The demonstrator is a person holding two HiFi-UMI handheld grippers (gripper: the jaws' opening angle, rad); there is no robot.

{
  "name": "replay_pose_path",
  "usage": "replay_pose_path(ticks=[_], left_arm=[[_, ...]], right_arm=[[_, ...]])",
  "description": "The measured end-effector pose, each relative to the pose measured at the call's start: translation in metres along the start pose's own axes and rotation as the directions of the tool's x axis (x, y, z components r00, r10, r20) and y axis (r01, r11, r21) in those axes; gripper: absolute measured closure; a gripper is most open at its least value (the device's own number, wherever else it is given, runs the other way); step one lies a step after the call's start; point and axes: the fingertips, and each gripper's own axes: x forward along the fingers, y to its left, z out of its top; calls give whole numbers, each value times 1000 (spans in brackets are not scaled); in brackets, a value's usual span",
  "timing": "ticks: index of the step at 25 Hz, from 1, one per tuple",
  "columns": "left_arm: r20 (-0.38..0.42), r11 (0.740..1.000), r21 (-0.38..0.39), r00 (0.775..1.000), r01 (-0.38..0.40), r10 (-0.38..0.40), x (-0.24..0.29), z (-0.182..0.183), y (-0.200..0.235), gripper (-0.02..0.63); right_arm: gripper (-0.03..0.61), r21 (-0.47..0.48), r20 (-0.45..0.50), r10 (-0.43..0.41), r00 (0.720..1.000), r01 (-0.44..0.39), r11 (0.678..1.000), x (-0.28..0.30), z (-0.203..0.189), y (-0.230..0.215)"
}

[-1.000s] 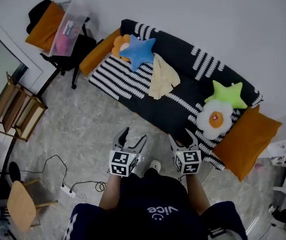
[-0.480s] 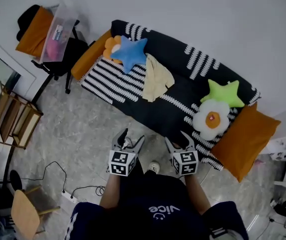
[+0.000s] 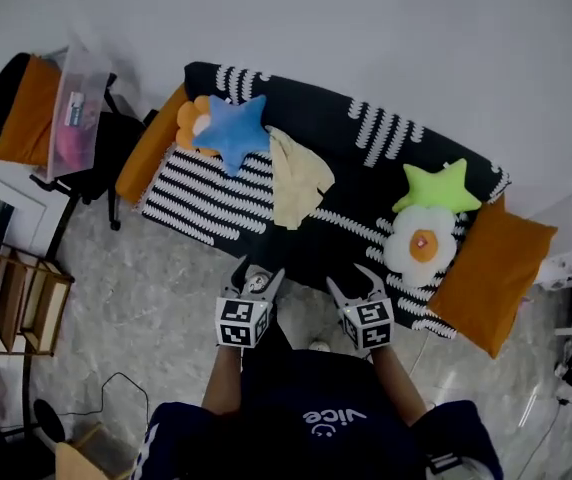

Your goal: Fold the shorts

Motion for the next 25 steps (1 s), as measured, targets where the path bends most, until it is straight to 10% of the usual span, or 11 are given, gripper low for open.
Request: replay_pose_path(ticks=[25], left_arm=[[-232, 922, 157, 920, 354, -314, 170, 84, 163, 367]], right_arm=[[397, 300, -86, -246, 965, 260, 918, 180, 84, -11]])
